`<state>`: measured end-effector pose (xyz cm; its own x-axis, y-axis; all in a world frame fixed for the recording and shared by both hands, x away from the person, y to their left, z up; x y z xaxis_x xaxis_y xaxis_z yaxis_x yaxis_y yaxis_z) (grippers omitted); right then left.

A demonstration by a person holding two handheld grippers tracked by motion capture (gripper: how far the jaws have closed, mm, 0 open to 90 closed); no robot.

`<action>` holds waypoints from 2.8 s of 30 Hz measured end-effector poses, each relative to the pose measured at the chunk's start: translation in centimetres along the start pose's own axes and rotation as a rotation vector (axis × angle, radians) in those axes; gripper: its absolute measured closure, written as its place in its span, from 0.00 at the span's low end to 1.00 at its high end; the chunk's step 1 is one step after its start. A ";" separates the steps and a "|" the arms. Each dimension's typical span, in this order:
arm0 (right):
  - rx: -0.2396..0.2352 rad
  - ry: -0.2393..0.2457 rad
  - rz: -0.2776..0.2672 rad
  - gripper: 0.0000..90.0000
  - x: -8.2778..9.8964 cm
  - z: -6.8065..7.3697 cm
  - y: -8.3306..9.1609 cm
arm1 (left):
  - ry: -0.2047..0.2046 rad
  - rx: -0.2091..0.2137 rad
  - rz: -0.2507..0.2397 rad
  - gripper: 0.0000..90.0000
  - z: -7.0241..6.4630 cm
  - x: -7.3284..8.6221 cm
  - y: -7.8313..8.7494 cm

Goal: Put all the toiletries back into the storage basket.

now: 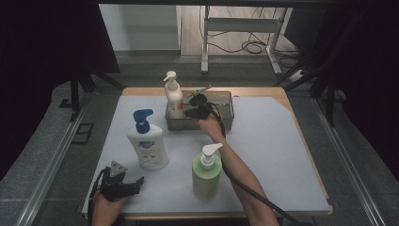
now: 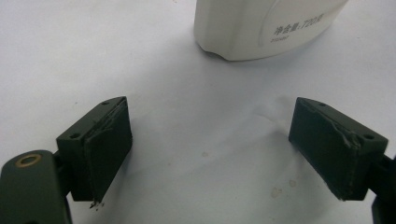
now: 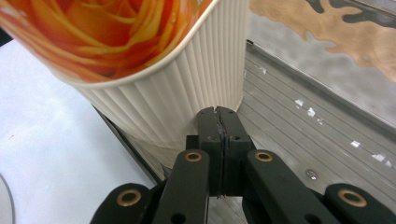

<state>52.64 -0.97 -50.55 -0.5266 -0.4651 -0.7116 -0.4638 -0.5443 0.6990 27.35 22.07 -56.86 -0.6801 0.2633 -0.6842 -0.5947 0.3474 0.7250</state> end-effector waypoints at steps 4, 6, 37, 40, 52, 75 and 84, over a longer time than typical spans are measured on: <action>-0.006 0.010 -0.001 0.99 -0.2 0.4 -0.2 | 0.000 0.000 0.000 0.14 0.0 0.0 0.0; -0.011 0.012 -0.003 0.99 -0.3 0.6 -0.3 | 0.000 0.000 0.000 0.14 0.0 0.0 0.0; -0.009 0.031 -0.020 0.90 -0.1 0.9 0.2 | 0.000 0.000 0.000 0.14 0.0 0.0 0.0; -0.011 0.031 -0.033 0.88 -0.2 0.8 0.9 | -0.001 -0.001 0.000 0.14 0.0 0.0 0.0; -0.025 0.033 -0.073 0.70 0.4 0.2 4.5 | 0.000 -0.001 -0.001 0.14 0.0 0.0 0.0; -0.032 0.122 -0.100 0.24 3.6 1.4 10.1 | 0.000 -0.001 -0.002 0.14 0.0 0.0 0.0; -0.029 0.137 -0.082 0.16 5.6 0.7 11.9 | 0.001 -0.001 -0.002 0.14 0.0 0.0 0.0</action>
<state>43.62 -9.56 -46.18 -0.3849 -0.5078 -0.7707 -0.4795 -0.6035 0.6370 27.33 22.06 -56.87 -0.6793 0.2622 -0.6854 -0.5961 0.3474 0.7238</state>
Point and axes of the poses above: each handheld gripper's, and its own axes: y roughly backward along the jaws, x roughly out of its underside, z roughly to its left, the point moved 6 cm from there along -y, roughly forward along the jaws, and after that the axes turned 4 degrees about x, right-handed, at the moved point
